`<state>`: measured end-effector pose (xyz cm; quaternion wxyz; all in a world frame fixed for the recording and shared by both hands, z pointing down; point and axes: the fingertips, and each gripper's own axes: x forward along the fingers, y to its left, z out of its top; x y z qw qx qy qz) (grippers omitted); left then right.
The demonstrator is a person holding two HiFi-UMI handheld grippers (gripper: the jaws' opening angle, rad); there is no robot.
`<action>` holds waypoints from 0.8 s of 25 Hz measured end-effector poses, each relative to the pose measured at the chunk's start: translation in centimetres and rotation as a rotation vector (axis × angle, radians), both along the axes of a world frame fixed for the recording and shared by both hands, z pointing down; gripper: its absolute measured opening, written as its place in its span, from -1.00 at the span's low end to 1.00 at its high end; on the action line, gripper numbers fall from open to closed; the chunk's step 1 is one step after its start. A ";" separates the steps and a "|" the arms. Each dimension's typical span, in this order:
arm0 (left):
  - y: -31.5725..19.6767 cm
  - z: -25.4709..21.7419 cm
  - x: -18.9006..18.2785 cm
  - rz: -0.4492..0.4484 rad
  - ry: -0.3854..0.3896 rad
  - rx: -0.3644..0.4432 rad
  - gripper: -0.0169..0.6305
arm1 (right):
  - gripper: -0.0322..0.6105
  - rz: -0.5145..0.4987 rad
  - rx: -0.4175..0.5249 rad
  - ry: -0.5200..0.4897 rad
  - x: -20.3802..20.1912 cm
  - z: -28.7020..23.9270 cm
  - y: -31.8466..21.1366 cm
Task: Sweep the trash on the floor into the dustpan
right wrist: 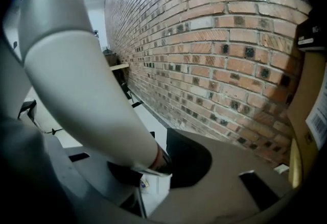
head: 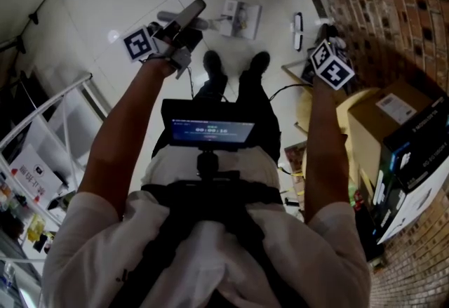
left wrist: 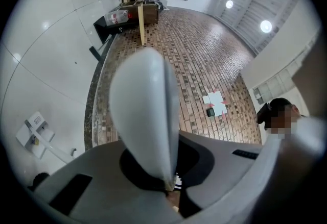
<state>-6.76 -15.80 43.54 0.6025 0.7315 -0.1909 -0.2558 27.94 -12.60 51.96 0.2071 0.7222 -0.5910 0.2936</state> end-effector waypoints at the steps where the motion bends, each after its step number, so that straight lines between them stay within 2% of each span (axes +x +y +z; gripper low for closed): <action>1: 0.0 0.0 0.1 0.002 0.001 0.000 -0.95 | -0.67 0.000 0.009 -0.009 -0.6 -0.4 0.1; 7: -0.6 0.0 0.1 0.007 0.010 0.004 -0.95 | -0.67 -0.054 0.078 -0.147 -5.8 -3.3 0.3; 11: -0.7 0.1 0.0 0.008 0.016 0.001 -0.95 | -0.67 -0.115 0.091 -0.226 -9.6 -4.7 0.0; 16: -0.4 0.2 0.0 0.010 0.020 -0.008 -0.95 | -0.67 -0.117 0.110 -0.259 -10.0 -6.2 -0.1; 20: -0.2 0.1 -0.5 0.004 0.030 -0.013 -0.95 | -0.74 -0.058 0.126 -0.265 -8.2 -8.1 0.5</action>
